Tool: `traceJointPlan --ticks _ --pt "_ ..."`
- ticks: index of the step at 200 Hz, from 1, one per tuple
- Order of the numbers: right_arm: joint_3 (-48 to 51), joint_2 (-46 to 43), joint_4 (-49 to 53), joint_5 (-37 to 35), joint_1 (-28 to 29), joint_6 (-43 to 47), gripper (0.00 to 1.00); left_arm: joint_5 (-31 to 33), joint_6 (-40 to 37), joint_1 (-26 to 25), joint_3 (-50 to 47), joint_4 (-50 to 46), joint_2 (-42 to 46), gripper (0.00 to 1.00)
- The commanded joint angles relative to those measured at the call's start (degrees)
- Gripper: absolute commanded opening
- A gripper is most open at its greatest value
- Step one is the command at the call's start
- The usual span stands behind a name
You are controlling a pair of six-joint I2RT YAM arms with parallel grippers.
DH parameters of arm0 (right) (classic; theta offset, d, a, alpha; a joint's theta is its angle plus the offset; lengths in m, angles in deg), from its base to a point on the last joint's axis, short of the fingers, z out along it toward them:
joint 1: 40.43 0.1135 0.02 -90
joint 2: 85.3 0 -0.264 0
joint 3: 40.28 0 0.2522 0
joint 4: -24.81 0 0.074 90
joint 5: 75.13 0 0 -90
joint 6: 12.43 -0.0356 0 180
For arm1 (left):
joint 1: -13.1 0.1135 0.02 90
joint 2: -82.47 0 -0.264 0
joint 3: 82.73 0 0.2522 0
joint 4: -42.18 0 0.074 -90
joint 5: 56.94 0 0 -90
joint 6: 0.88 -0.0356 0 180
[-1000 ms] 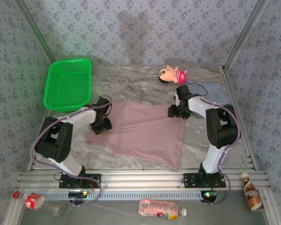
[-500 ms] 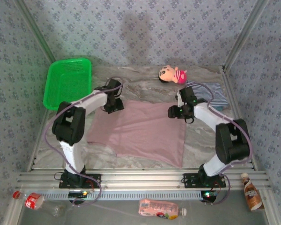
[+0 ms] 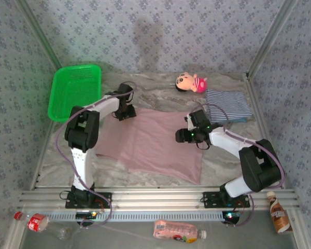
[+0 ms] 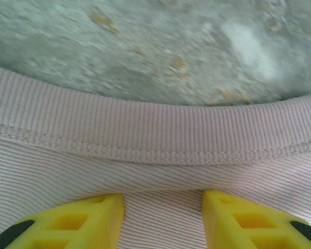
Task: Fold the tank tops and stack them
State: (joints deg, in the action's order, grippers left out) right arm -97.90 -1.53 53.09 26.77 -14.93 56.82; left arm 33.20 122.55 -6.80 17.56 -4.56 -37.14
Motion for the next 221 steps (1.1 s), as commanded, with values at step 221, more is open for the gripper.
traceJointPlan --ticks 221 --pt "5.9 -16.8 34.4 -13.6 26.6 -10.4 0.56 1.7 41.2 -22.2 -44.5 -10.1 48.5 0.51"
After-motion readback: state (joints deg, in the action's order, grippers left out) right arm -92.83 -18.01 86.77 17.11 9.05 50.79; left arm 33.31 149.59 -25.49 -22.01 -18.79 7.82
